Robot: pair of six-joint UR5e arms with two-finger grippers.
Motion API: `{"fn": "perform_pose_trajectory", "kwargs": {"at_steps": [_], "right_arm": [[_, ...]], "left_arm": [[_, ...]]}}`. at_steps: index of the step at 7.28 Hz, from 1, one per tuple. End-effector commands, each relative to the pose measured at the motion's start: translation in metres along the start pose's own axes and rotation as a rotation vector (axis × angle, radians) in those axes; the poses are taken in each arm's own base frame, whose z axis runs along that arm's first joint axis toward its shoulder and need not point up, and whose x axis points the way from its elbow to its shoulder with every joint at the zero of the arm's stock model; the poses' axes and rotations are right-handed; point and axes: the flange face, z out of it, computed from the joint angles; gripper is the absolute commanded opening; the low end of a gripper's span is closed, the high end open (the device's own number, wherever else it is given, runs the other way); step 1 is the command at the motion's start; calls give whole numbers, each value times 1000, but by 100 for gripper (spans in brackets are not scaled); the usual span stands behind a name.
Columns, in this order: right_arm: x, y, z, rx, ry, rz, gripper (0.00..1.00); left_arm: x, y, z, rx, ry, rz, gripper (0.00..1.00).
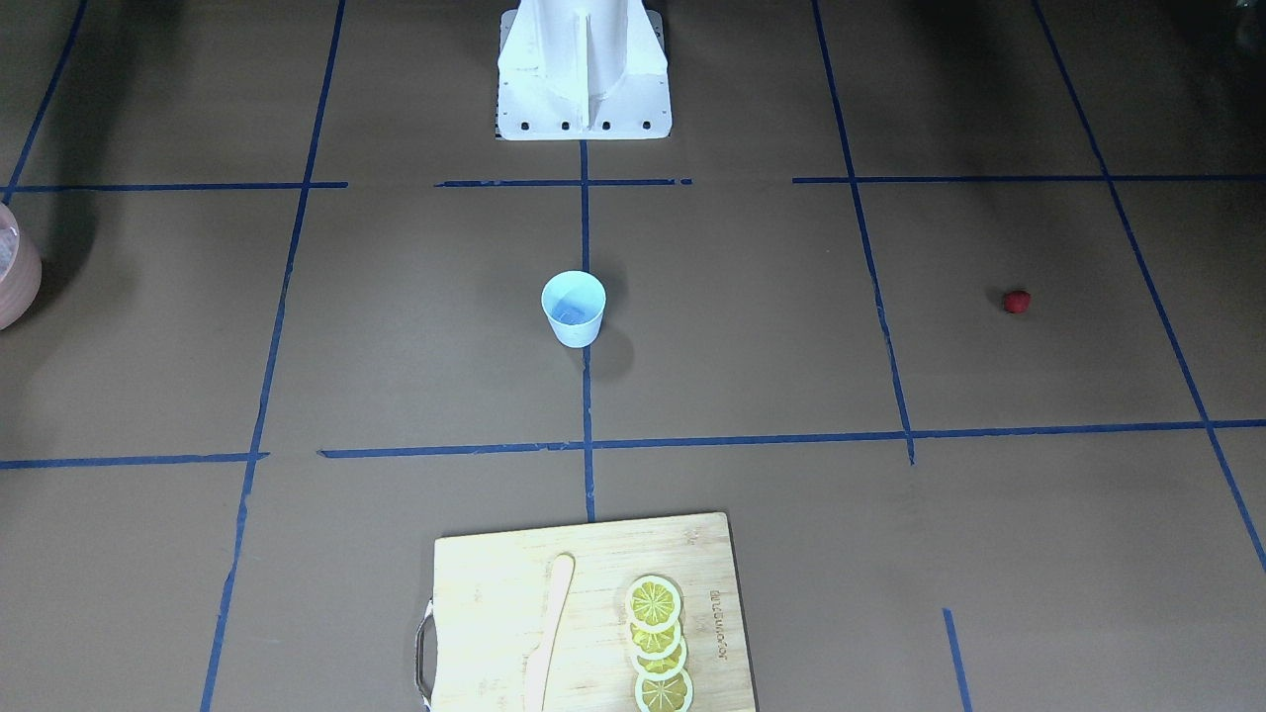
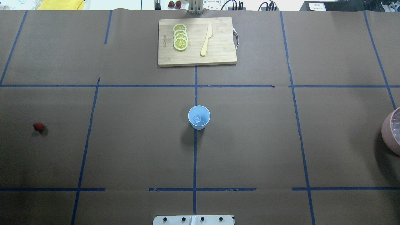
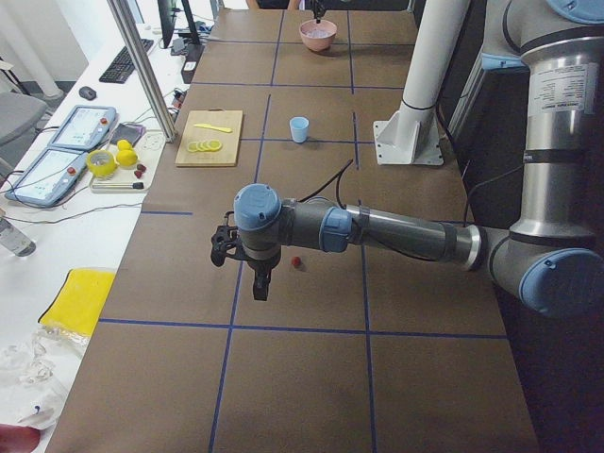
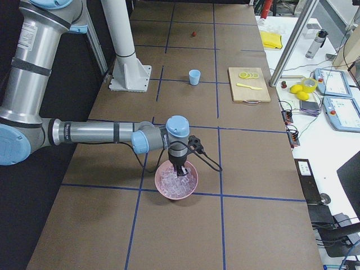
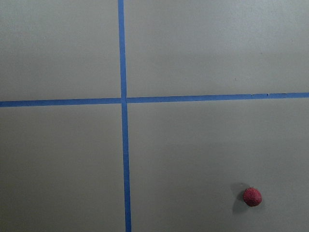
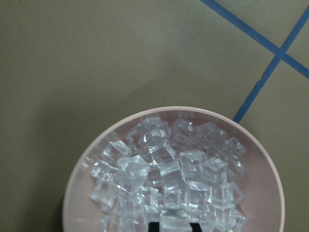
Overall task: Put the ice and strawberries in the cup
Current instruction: 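Grasp a third ice cube from the pink bowl with the right gripper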
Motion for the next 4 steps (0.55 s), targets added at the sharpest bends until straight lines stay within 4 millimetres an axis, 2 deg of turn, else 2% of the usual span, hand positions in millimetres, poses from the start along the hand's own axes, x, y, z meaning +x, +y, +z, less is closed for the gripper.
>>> {"fn": "perform_pose_trajectory", "kwargs": {"at_steps": [1,2,3,4], "right_arm": [[-42,-69,-91,9,-1,42,0],[-56,-127,-125,-3,-6,56,0],[-83,-184,-156,-19,-30,76,0],[-126,-230,-167,-17,-62,115,0]], "left_arm": [[-1,1,1,-3,0,-4,100],[-3,1,2,-6,0,-8,100],[-3,1,3,-7,0,-9,100],[-5,0,5,-9,-2,-9,100]]}}
